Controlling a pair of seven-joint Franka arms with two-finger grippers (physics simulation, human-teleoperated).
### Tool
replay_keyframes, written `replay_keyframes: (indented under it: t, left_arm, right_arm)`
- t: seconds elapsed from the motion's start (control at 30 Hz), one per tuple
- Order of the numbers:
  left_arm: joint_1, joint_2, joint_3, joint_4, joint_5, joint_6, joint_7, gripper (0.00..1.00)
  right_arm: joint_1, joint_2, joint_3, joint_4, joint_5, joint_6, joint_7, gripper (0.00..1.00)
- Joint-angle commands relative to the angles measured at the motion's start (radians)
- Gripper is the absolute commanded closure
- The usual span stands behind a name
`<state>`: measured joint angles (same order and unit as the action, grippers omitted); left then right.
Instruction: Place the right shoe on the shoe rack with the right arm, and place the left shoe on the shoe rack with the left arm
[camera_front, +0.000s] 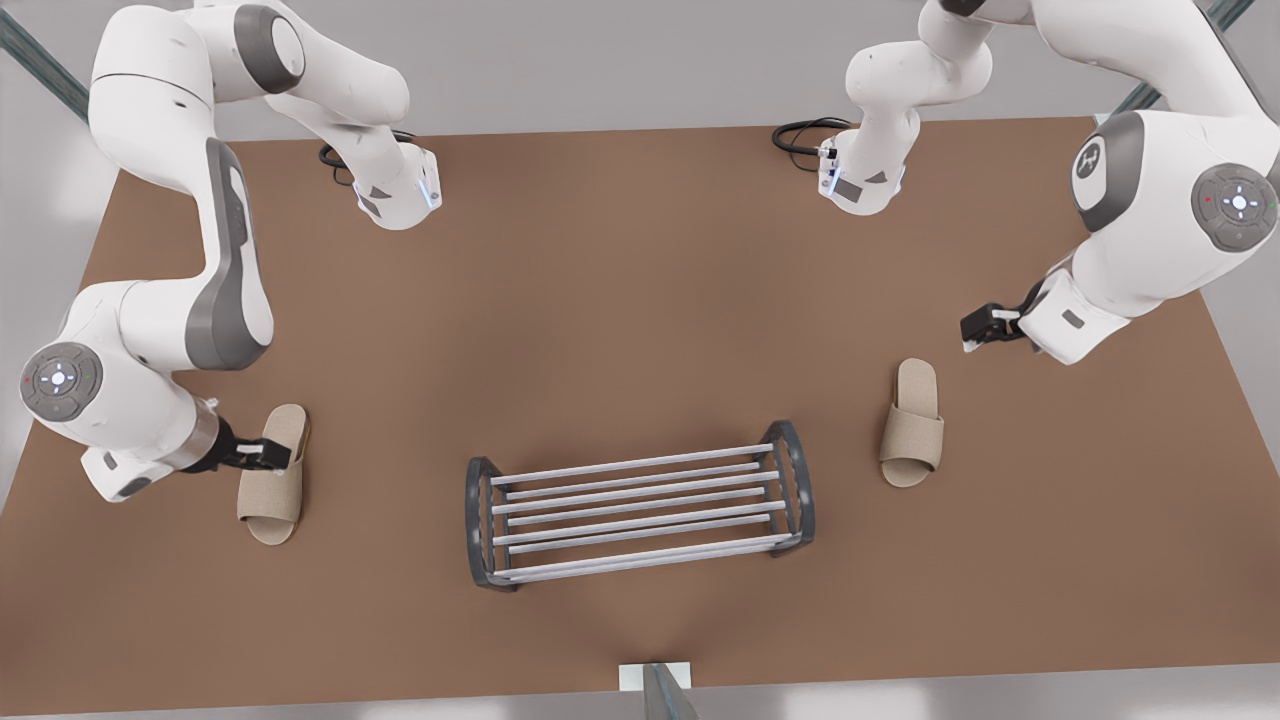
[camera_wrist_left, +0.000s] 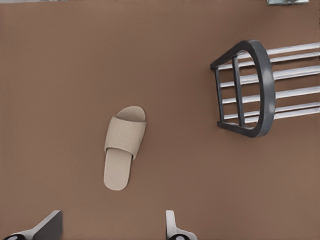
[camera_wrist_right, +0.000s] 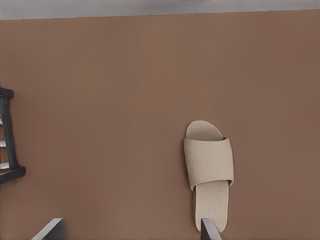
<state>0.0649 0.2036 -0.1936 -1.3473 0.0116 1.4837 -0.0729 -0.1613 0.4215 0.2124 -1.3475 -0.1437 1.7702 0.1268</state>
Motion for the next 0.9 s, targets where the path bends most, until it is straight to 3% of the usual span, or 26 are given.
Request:
replay_keyframes:
  t: [0.0,0.07,0.1,0.17,0.27,0.3,0.4,0.53,0.57,0.6,0.73,0.8,0.87]
  left_arm:
    - [-0.001,0.000,-0.004,0.002,0.001,0.044,-0.059,0.00]
    - [-0.001,0.000,-0.015,0.001,0.004,0.035,-0.073,0.00]
    - [0.032,-0.064,-0.013,-0.084,0.005,-0.008,-0.068,0.00]
    - [0.085,-0.231,-0.017,-0.312,0.010,0.159,0.050,0.00]
    - [0.136,-0.366,-0.018,-0.817,0.010,0.953,0.107,0.00]
    - [0.150,-0.362,-0.018,-1.006,0.011,1.418,0.107,0.00]
    - [0.151,-0.273,-0.020,-1.204,0.011,2.014,0.114,0.00]
    - [0.203,-0.204,-0.020,-1.248,0.016,2.012,0.120,0.00]
    - [0.223,-0.162,-0.021,-1.248,0.054,2.012,0.122,0.00]
    - [0.294,-0.124,-0.023,-1.237,0.186,2.012,0.120,0.01]
    - [0.348,-0.064,-0.023,-1.228,0.307,2.012,0.120,0.01]
    - [0.352,-0.035,-0.026,-1.228,0.337,2.012,0.119,0.01]
    - [0.377,0.005,-0.030,-1.225,0.406,2.012,0.114,0.02]
  right_arm:
    - [0.006,0.002,0.009,0.004,0.006,0.054,0.070,0.00]
    - [0.008,0.003,0.015,0.004,0.006,0.084,0.071,0.00]
    - [0.005,0.016,0.015,0.005,0.004,0.086,0.071,0.00]
    - [0.014,0.034,0.015,0.004,0.001,0.094,0.083,0.00]
    - [0.026,-0.081,0.015,-0.183,-0.008,0.332,0.085,0.00]
    - [0.006,-0.208,0.015,-0.375,-0.007,0.506,0.086,0.00]
    - [-0.055,-0.447,0.015,-0.775,-0.007,0.846,0.085,0.00]
    - [-0.158,-0.714,0.016,-1.222,-0.007,1.216,-0.018,0.00]
    - [-0.165,-0.696,0.016,-1.334,-0.007,1.449,-0.018,0.00]
    - [-0.175,-0.652,0.018,-1.345,-0.007,1.525,-0.018,0.00]
    - [-0.182,-0.561,0.018,-1.337,-0.007,1.531,-0.018,0.00]
    - [-0.187,-0.454,0.019,-1.348,-0.007,1.736,-0.042,0.00]
    - [-0.230,-0.386,0.019,-1.329,-0.010,1.738,-0.133,0.00]
